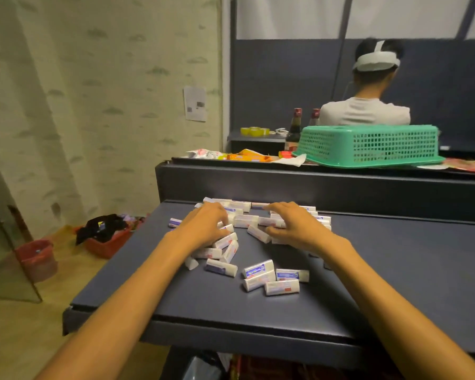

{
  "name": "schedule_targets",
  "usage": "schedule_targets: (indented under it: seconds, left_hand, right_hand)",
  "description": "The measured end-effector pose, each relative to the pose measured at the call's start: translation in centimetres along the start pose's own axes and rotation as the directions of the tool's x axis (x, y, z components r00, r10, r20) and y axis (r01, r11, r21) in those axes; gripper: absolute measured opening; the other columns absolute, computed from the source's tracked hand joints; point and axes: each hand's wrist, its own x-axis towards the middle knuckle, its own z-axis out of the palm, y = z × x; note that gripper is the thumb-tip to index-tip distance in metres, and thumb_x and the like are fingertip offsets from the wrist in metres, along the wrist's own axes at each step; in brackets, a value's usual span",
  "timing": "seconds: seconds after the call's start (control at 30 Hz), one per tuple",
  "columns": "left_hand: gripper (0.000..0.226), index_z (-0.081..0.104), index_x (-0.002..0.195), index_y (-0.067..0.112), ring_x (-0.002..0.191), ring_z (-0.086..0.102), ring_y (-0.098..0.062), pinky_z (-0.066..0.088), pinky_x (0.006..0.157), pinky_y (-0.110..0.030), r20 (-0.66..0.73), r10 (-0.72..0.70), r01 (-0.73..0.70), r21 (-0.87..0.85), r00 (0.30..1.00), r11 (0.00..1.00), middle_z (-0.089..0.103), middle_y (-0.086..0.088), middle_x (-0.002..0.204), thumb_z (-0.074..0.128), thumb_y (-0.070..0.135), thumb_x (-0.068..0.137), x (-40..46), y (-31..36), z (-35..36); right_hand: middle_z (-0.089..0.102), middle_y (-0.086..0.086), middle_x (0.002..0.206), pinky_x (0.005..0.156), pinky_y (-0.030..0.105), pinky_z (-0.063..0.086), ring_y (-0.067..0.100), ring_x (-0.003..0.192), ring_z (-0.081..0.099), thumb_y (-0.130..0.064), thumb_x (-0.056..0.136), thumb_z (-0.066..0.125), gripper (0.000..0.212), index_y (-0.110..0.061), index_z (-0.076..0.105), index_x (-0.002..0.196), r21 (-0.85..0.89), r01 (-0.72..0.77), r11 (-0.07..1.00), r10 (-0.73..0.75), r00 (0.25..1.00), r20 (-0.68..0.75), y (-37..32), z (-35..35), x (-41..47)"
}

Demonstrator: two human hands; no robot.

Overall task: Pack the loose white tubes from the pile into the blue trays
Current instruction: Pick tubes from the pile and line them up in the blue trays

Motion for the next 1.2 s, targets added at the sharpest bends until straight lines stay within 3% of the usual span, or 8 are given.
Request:
schedule_targets:
  seconds: [0.13,0.23,0.43,0.6,0.77,0.9,1.03,1.2]
  left_hand:
    - [0.022,0.071,0.105,0.025,0.102,0.061,-0.021,0.049,0.080,-0.031,0.027,0.004,-0.004,0.002,1.000,1.000,0.062,0.000,0.122,0.066,0.038,0.088,1.0,-0.1,0.4]
    - [0.021,0.071,0.102,0.025,0.104,0.059,-0.022,0.050,0.084,-0.034,-0.047,0.027,-0.029,-0.034,0.999,0.999,0.060,0.001,0.120,0.068,0.037,0.085,1.0,-0.1,0.3]
    - [0.017,0.063,0.100,0.029,0.091,0.060,-0.014,0.053,0.080,-0.034,-0.172,-0.012,-0.049,-0.347,0.985,0.937,0.063,0.005,0.102,0.070,0.029,0.085,0.3,0.6,-0.9]
    - [0.028,0.064,0.101,0.021,0.075,0.059,-0.007,0.046,0.064,-0.013,-0.244,0.005,-0.135,-0.522,0.970,0.842,0.062,0.006,0.093,0.078,0.012,0.078,-0.7,2.4,-2.9]
    - [0.028,0.064,0.093,0.020,0.081,0.065,-0.010,0.052,0.070,-0.020,-0.270,-0.012,-0.144,-0.549,0.963,0.823,0.066,0.002,0.095,0.083,0.013,0.072,-1.0,3.5,-3.0]
    - [0.030,0.060,0.091,0.020,0.084,0.064,-0.011,0.049,0.067,-0.016,-0.263,-0.030,-0.118,-0.529,0.964,0.840,0.065,0.002,0.096,0.082,0.014,0.073,-1.4,4.2,-2.9]
    - [0.029,0.068,0.103,0.024,0.089,0.061,-0.009,0.045,0.070,-0.010,-0.259,0.028,-0.151,-0.468,0.965,0.871,0.063,0.008,0.103,0.079,0.015,0.077,-1.9,4.5,-2.5]
    - [0.026,0.072,0.108,0.022,0.090,0.061,-0.008,0.047,0.076,-0.012,-0.322,0.098,-0.231,-0.407,0.942,0.884,0.068,0.006,0.105,0.075,0.021,0.082,-2.7,4.8,-1.6]
  right_hand:
    - [0.048,0.000,0.143,0.102,0.034,0.038,0.019,0.128,0.041,-0.039,0.091,0.061,0.051,-0.028,0.045,0.138,-0.003,-0.068,0.998,0.068,0.998,-0.014,0.5,-0.5,-0.4]
    - [0.050,0.000,0.140,0.102,0.033,0.038,0.018,0.127,0.043,-0.037,0.092,0.060,0.049,-0.027,0.046,0.138,-0.008,-0.079,0.997,0.079,0.996,-0.040,1.0,-0.7,-0.8]
    - [0.049,-0.001,0.142,0.104,0.036,0.038,0.018,0.127,0.043,-0.039,0.093,0.059,0.050,-0.028,0.044,0.139,-0.019,-0.113,0.993,0.112,0.993,-0.028,2.2,-1.2,-1.4]
    - [0.050,-0.001,0.140,0.104,0.038,0.040,0.019,0.126,0.044,-0.037,0.092,0.060,0.048,-0.028,0.045,0.137,-0.014,-0.102,0.995,0.102,0.994,-0.032,3.1,-1.9,-2.2]
    - [0.052,-0.001,0.138,0.101,0.034,0.041,0.018,0.124,0.047,-0.035,0.093,0.059,0.045,-0.026,0.049,0.136,0.012,-0.078,0.997,0.078,0.996,-0.032,3.8,-2.2,-3.2]
    - [0.060,-0.002,0.128,0.094,0.029,0.048,0.013,0.112,0.056,-0.031,0.093,0.061,0.036,-0.024,0.057,0.128,0.110,-0.037,0.993,0.041,0.999,-0.030,3.6,-2.4,-4.0]
    - [0.067,-0.005,0.104,0.080,0.024,0.056,0.006,0.091,0.062,-0.032,0.090,0.066,0.026,-0.024,0.065,0.115,0.215,0.013,0.977,-0.027,0.998,0.063,3.0,-2.6,-5.0]
    - [0.069,-0.006,0.098,0.075,0.015,0.053,0.006,0.087,0.063,-0.033,0.086,0.070,0.025,-0.024,0.070,0.109,0.283,0.030,0.959,-0.077,0.985,0.155,2.5,-2.6,-6.6]
